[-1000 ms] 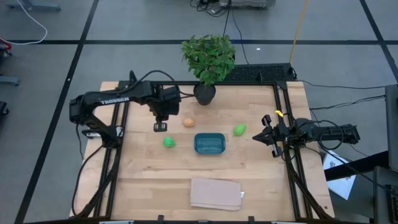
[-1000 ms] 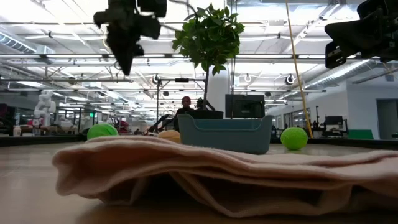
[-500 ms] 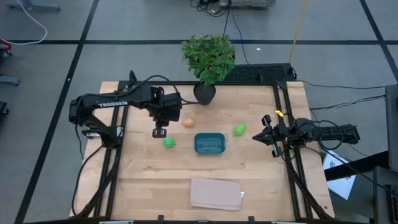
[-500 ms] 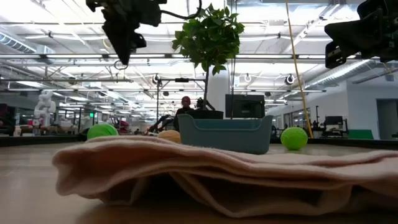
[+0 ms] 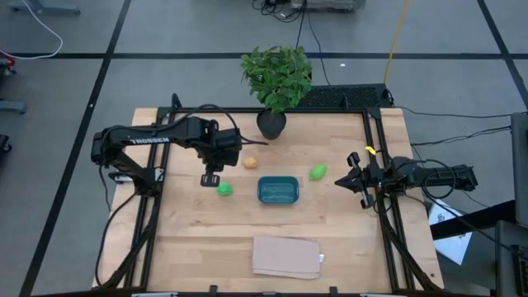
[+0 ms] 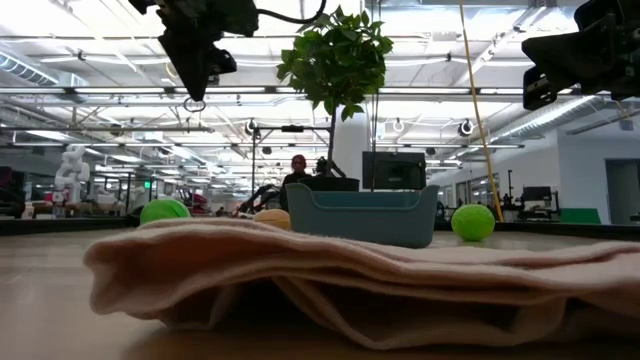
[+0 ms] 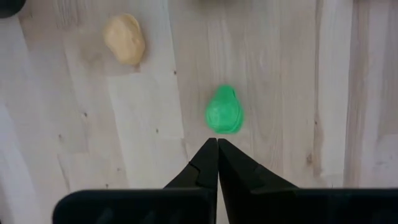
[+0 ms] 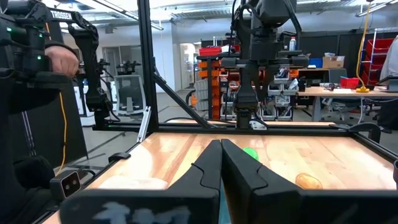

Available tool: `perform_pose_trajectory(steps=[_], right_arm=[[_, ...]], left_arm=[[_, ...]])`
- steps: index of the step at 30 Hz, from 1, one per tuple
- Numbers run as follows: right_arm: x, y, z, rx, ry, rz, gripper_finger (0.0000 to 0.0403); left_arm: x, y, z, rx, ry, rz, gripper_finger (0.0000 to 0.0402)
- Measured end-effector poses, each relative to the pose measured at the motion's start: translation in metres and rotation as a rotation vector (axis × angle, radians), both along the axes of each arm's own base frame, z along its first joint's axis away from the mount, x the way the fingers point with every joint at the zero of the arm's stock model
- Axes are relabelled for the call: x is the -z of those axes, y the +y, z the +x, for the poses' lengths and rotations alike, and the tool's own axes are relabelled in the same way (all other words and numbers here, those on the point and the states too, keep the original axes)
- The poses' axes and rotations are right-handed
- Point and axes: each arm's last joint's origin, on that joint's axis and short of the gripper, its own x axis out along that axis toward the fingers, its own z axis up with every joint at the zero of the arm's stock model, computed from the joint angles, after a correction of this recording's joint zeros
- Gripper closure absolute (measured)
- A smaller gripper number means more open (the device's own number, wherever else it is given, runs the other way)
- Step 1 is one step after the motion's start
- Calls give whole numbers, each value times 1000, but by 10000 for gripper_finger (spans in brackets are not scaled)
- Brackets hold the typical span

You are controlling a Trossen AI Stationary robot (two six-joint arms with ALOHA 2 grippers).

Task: Pick and placing Produce into tupperware
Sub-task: Put the avocado into the blue container

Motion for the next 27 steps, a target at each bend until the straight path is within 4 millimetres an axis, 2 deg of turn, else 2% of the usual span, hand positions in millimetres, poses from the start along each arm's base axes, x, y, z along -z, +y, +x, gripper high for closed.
perform_pose_trajectory(steps=[7, 20, 27], right_arm=[[0, 0, 0, 0, 0, 0, 403], [0, 0, 0, 0, 0, 0, 403], [0, 0, 0, 0, 0, 0, 403]], left_arm=[[-1, -2, 5, 70, -47, 22, 340], [-2, -21, 11, 251, -105, 84, 160], [-2, -24, 12, 252, -109, 76, 97]])
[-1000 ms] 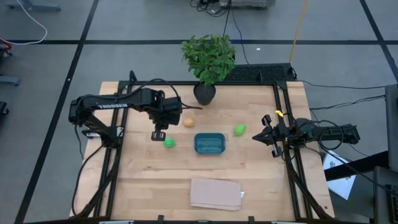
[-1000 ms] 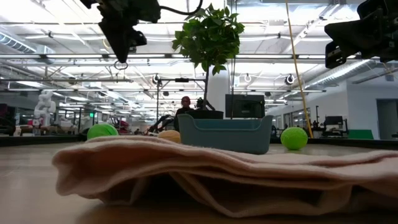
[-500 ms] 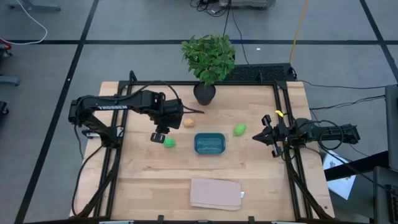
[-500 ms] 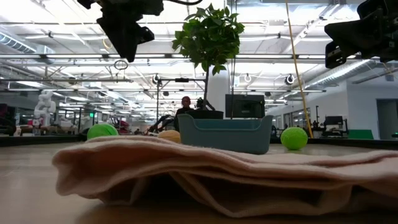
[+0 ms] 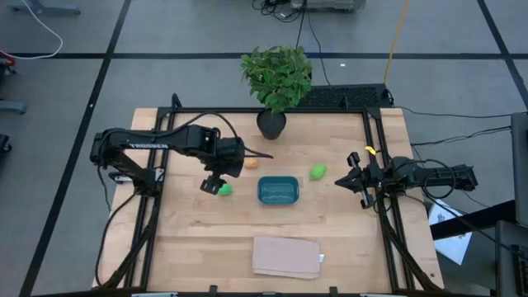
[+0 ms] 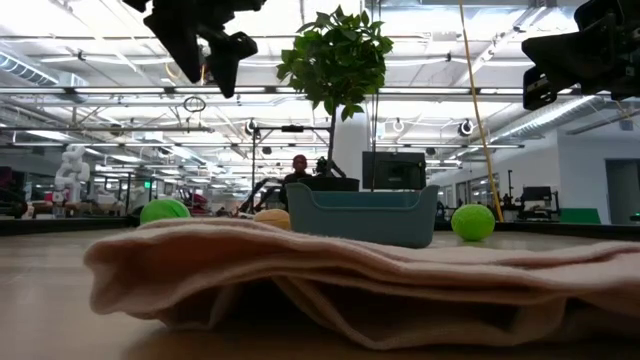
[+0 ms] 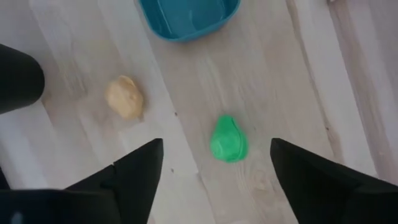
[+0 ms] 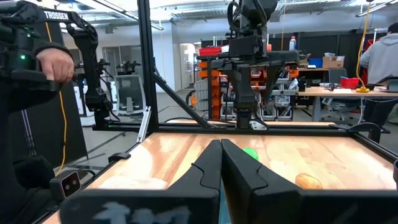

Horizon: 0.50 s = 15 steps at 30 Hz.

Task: Pick and placing Produce into tupperware
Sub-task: Put the avocado into the blue container

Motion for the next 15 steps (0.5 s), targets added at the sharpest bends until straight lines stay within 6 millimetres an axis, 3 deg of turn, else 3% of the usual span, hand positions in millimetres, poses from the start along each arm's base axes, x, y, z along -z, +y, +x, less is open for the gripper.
perform_pose_trajectory(steps=[6, 15], right_arm=[[0, 0, 0, 0, 0, 0, 403], [0, 0, 0, 0, 0, 0, 403]], left_arm=[[6, -1, 1, 60, -4, 7, 90], [47, -4, 0, 170, 33, 36, 87]])
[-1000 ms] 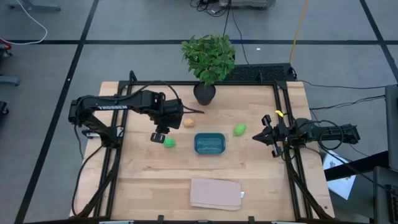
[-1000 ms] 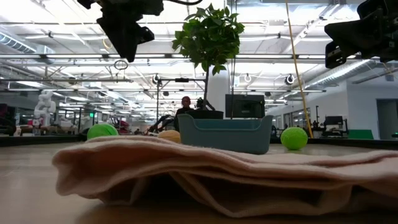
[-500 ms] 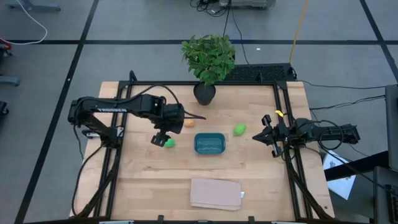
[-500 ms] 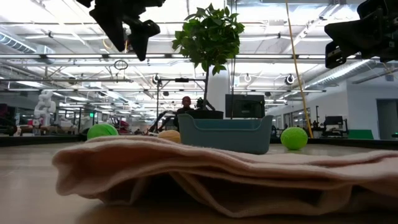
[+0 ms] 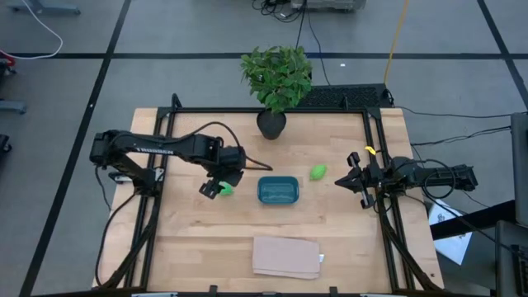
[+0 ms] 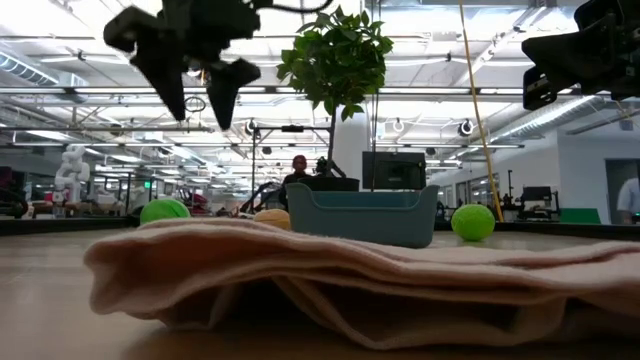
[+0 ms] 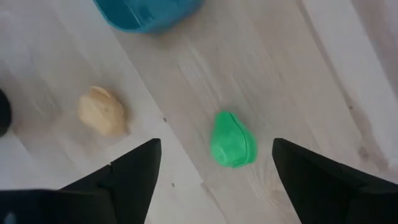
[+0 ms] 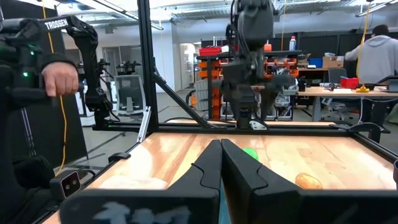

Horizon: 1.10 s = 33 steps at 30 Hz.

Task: Pick and placing Produce into tupperware
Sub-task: Put the avocado into the blue container

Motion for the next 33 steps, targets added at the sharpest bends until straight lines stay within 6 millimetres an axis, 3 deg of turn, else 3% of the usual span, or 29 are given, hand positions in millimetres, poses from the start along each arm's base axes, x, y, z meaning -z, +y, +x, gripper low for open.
perform_pose_trajectory(steps=[21, 33], right_arm=[[0, 0, 0, 0, 0, 0, 403], [0, 0, 0, 0, 1, 0, 403]], left_arm=[[64, -1, -11, -16, 19, -83, 80], [85, -2, -19, 1, 18, -88, 80]])
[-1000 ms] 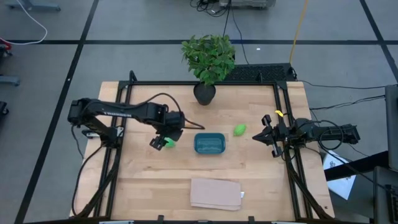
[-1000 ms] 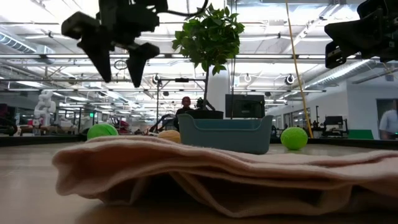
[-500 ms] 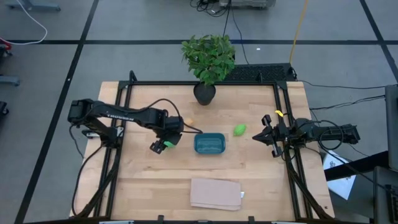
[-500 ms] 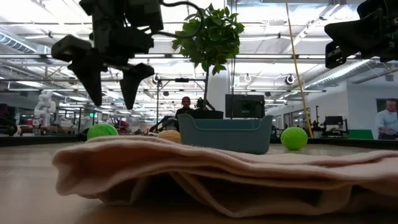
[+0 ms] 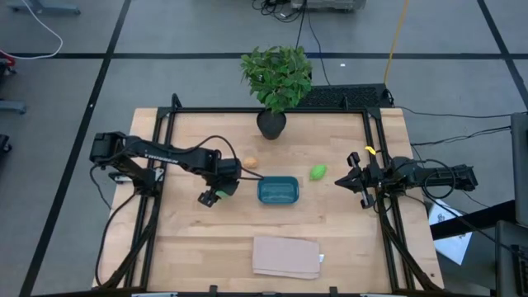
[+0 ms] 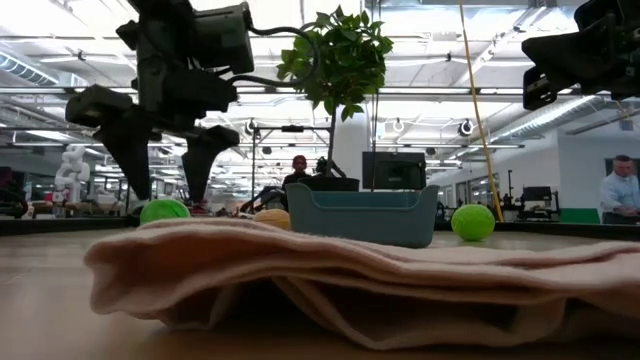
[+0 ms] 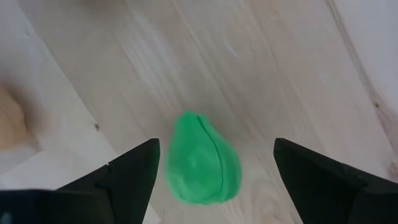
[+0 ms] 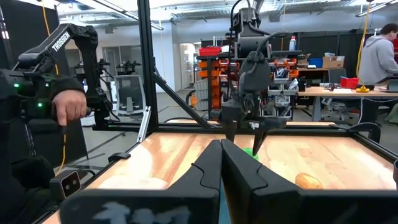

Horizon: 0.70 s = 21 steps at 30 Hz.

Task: Pick and placing Produce into tupperware
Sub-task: Put the avocado into the blue container

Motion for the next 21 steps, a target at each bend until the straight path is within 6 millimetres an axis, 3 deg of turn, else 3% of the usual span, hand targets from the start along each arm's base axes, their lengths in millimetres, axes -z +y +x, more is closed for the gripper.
perform_pose_trajectory(steps=[21], right_arm=[[0, 0, 0, 0, 0, 0, 403]], left_arm=[[0, 1, 5, -21, -52, 20, 80]])
